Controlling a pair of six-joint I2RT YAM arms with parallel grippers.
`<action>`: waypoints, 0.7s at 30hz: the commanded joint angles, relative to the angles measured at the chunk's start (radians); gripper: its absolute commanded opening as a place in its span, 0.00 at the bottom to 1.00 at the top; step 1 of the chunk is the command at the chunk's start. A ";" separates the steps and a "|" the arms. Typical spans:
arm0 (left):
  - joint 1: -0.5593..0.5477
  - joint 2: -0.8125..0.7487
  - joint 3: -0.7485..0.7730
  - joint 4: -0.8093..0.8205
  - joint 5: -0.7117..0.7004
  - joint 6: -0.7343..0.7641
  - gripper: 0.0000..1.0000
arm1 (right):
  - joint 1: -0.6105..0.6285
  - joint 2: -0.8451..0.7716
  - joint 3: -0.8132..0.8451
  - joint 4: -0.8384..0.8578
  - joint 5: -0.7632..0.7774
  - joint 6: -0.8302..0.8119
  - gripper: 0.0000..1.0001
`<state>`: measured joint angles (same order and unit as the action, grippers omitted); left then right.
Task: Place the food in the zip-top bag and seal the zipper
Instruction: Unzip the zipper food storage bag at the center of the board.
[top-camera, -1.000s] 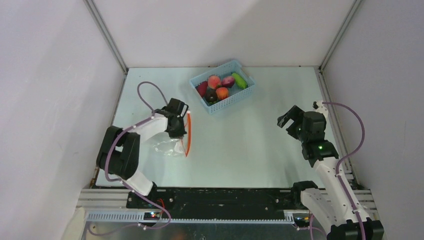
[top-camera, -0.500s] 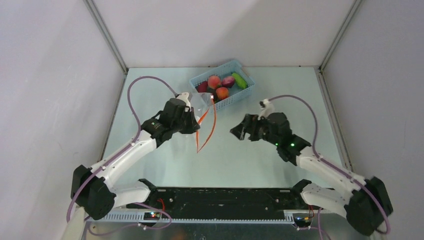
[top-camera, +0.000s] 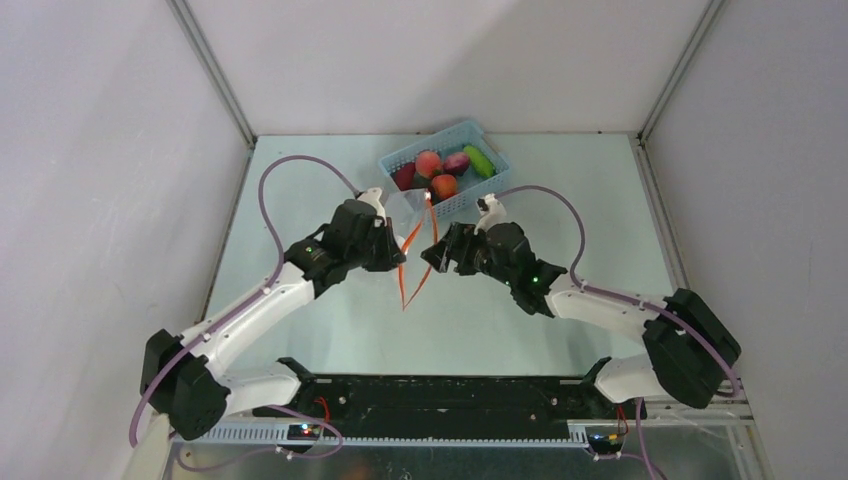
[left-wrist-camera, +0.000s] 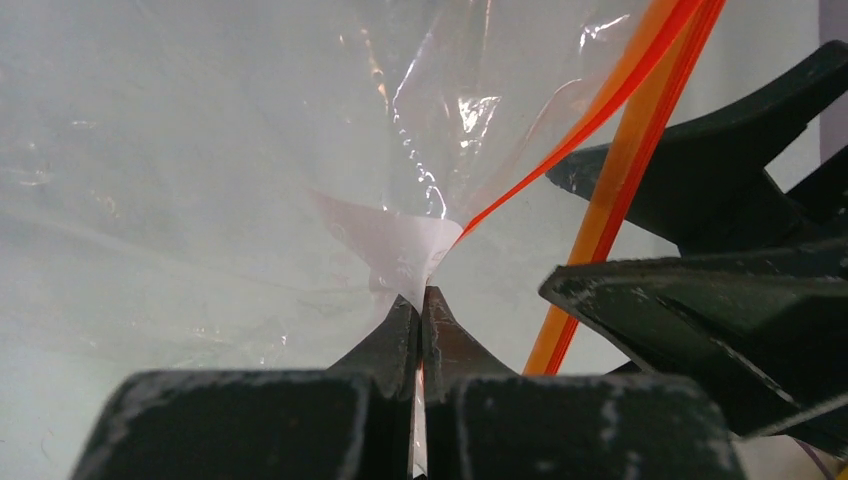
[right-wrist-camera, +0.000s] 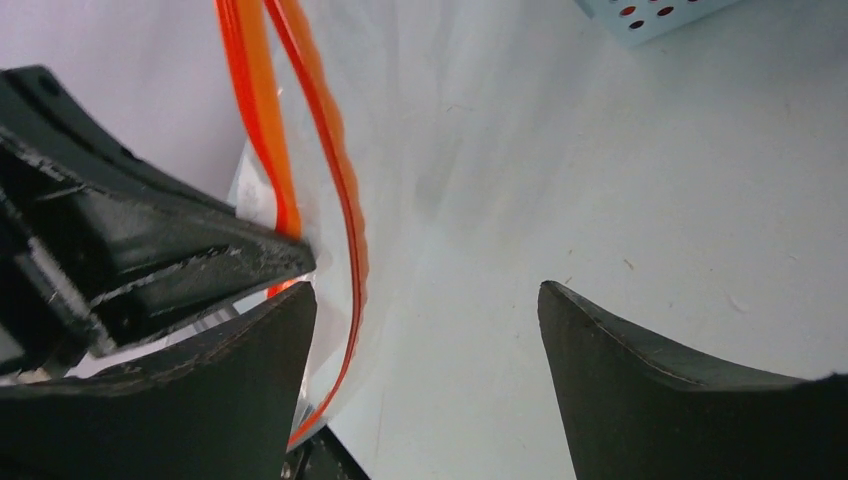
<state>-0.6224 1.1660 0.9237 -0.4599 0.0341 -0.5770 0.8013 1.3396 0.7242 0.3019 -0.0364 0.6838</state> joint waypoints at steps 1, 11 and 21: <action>-0.011 0.014 -0.005 0.000 0.021 -0.024 0.00 | 0.004 0.067 0.044 0.129 0.061 0.094 0.84; -0.013 -0.029 -0.004 -0.028 -0.015 -0.026 0.00 | 0.008 0.163 0.092 0.096 0.052 0.079 0.00; -0.013 -0.016 0.081 -0.197 -0.196 0.050 0.99 | 0.104 0.207 0.353 -0.352 0.104 -0.021 0.00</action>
<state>-0.6300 1.1576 0.9417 -0.6075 -0.1055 -0.5743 0.8680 1.5055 0.9234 0.1715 0.0231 0.7097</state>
